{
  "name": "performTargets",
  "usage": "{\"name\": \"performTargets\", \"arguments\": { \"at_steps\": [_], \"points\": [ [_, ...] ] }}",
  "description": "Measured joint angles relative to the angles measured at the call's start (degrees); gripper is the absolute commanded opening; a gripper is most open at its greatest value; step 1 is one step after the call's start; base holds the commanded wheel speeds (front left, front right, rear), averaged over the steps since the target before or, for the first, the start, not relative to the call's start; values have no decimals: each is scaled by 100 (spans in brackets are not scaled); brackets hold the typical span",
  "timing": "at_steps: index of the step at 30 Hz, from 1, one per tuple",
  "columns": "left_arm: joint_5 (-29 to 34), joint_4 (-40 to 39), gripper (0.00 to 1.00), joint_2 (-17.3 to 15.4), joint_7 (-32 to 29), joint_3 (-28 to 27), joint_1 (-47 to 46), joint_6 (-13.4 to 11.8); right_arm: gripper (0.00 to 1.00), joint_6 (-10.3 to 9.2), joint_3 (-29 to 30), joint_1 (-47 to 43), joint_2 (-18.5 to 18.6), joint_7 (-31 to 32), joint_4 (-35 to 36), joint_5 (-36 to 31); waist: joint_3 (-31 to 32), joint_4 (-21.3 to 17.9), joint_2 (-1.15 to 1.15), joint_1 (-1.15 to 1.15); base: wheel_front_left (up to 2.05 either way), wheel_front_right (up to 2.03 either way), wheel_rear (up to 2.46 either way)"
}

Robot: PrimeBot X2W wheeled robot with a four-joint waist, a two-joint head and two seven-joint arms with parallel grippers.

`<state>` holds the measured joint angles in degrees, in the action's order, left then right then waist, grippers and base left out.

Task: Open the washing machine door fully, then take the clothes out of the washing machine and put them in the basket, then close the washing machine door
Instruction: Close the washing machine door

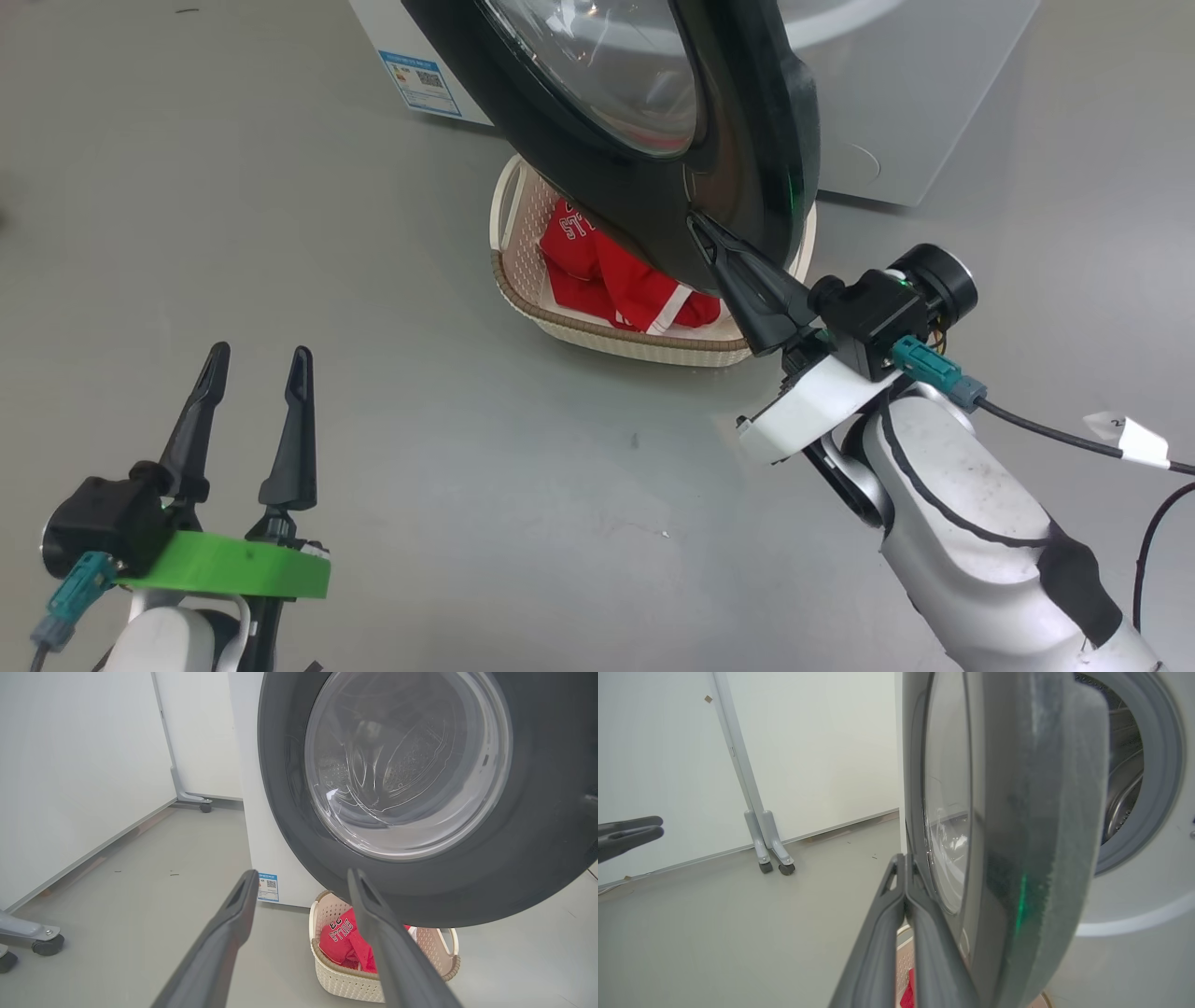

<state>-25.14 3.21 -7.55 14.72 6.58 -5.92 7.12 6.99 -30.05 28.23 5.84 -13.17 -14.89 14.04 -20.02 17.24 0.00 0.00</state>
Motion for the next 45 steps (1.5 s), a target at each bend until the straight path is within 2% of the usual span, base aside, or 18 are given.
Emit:
{"name": "performTargets", "arguments": {
  "at_steps": [17,26,45],
  "points": [
    [-111,-87,100,83,0,130,-291,0,0,33,635,725,224,-26,-157,116,-504,65,0,0,0,0,0],
    [-197,-225,100,87,0,110,-517,0,0,-5,711,1300,405,27,-152,32,-865,65,0,0,0,0,0],
    [-199,-359,100,165,2,452,-1217,1,0,-7,1225,2819,1126,378,-260,-119,-1845,289,0,1,0,0,0]
  ]
}}
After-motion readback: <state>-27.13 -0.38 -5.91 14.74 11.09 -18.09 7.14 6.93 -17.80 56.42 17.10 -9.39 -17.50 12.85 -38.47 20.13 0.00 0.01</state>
